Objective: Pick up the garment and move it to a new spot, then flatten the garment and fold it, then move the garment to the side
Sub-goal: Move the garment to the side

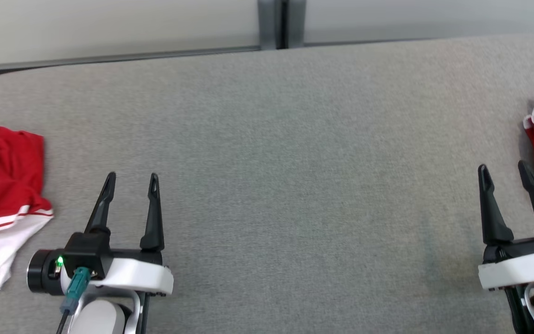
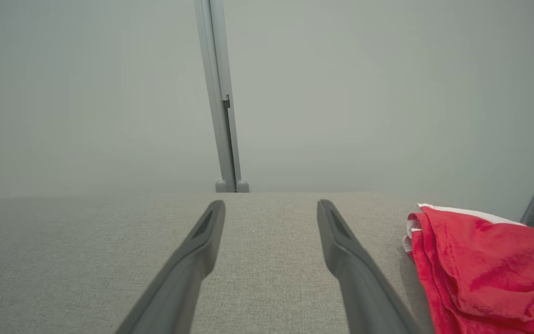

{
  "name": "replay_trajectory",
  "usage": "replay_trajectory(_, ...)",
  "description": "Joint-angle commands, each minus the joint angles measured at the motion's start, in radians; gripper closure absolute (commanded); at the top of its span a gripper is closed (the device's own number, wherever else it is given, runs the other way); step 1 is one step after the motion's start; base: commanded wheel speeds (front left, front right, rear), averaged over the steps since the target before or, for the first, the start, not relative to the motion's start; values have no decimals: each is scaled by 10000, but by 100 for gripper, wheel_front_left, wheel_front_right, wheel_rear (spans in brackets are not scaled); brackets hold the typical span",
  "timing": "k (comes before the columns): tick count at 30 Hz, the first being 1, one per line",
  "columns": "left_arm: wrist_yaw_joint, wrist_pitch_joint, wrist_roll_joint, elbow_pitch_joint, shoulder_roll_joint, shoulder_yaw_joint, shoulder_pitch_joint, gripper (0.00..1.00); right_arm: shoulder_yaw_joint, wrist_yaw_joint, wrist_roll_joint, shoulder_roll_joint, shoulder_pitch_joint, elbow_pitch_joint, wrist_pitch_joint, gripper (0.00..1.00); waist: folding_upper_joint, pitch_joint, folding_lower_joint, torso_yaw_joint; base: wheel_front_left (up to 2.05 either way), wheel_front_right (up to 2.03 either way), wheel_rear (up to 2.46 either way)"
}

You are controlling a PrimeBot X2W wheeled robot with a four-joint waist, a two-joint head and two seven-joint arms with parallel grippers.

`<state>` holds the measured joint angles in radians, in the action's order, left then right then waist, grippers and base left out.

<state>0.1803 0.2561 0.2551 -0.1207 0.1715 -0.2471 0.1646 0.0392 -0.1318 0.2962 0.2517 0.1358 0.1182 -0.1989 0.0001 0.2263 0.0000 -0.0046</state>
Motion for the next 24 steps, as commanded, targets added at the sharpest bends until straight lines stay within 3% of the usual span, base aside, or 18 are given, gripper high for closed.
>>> replay_trajectory(1, 48, 35, 68, -17, 47, 53, -214, 0, -140, 18, -145, -44, -289, -175, 191, 0, -1, -596, 0, 552, 0, 0, 0)
replay_trajectory(16, -288, -62, 189, -388, 349, -256, -1319, 0, -586, 18, -628, -730, -2344, -1433, 1377, 0, -1, -2135, 0, 903, 0, 0, 0)
replay_trajectory(24, -252, -237, 262, -321, 495, -345, -1592, 0, -749, 18, -824, -963, -2864, -1894, 1702, 0, -1, -2467, 0, 874, 0, 0, 0)
